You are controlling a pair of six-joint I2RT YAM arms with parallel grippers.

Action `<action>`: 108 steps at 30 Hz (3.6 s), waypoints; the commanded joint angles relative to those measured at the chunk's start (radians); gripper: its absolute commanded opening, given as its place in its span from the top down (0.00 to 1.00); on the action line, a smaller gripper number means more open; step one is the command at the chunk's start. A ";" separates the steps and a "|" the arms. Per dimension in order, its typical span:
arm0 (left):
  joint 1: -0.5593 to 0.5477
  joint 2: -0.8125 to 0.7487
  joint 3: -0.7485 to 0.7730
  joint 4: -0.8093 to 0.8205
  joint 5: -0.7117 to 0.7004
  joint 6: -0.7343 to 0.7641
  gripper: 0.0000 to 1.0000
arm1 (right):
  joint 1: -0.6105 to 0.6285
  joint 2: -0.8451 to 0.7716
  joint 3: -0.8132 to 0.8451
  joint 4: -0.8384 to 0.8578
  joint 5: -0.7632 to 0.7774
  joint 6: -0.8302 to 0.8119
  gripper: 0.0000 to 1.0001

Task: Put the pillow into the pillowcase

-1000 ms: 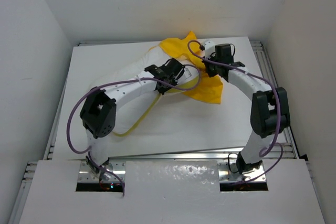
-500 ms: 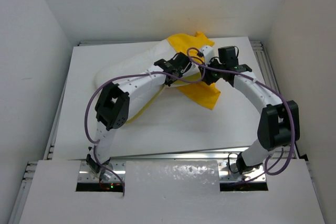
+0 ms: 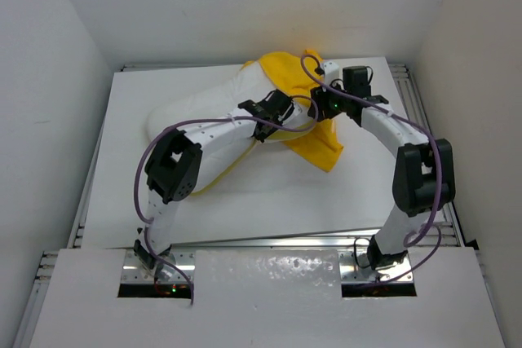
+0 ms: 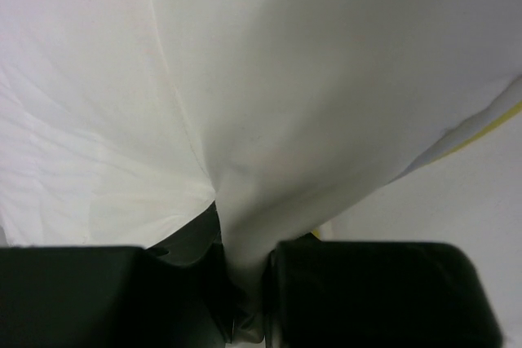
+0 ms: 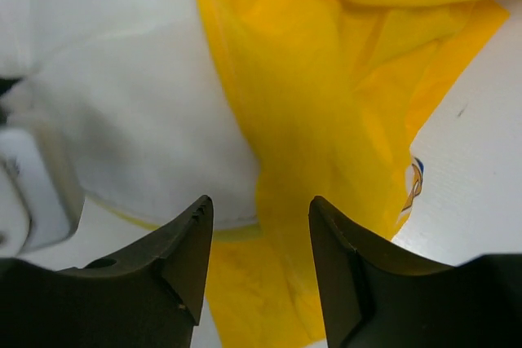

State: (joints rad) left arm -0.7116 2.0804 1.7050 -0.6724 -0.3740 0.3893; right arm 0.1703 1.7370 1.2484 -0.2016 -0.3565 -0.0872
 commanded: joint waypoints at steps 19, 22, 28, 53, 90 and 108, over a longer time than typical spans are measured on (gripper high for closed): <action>0.009 -0.029 0.025 0.051 0.017 -0.058 1.00 | -0.023 0.216 0.154 0.148 -0.168 0.184 1.00; 0.011 -0.022 0.060 0.051 -0.022 -0.079 1.00 | -0.023 0.118 0.082 0.146 -0.124 0.184 1.00; 0.043 -0.008 0.180 0.065 -0.060 -0.109 1.00 | -0.018 -0.096 -0.082 0.198 -0.085 0.307 1.00; 0.104 0.026 0.239 0.220 0.105 -0.294 1.00 | 0.055 -0.191 -0.334 0.415 0.127 0.926 1.00; 0.015 0.075 0.127 0.258 0.348 -0.368 1.00 | 0.074 -0.289 -0.491 0.411 0.533 1.185 0.01; -0.029 0.096 0.148 0.231 0.366 -0.379 1.00 | 0.049 0.124 -0.363 0.742 0.164 1.213 0.87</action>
State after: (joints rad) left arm -0.6952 2.1902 1.8229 -0.4877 -0.0895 0.0628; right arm 0.2306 1.8160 0.8314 0.4782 -0.1051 1.1351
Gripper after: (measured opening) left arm 0.100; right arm 0.227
